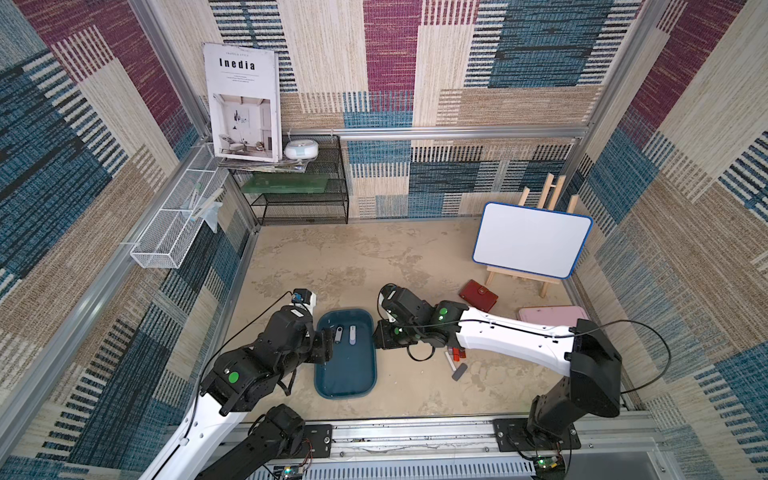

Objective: Put the usb flash drive into the storage box
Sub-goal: Place the USB flash in the storage box.

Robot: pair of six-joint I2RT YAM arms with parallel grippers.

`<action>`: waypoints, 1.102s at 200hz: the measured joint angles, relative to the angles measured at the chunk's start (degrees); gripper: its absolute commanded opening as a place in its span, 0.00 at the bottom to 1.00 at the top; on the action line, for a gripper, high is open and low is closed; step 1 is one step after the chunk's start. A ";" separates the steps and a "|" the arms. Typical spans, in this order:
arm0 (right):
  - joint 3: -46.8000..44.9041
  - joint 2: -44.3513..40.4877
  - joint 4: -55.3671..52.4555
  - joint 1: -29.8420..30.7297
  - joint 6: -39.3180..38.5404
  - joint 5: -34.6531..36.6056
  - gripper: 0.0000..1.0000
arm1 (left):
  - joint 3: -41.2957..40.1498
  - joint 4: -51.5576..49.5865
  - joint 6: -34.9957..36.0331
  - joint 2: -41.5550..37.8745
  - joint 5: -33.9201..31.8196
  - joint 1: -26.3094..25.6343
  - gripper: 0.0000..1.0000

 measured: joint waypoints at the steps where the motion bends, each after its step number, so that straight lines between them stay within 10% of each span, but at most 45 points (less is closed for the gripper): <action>1: 0.09 0.17 0.09 0.02 0.02 -0.02 0.18 | 0.00 0.00 0.00 0.00 -0.02 0.00 0.72; 220: 26.45 31.89 -4.87 0.02 2.40 4.46 0.21 | 0.00 0.00 -0.39 -1.27 -0.63 0.00 0.72</action>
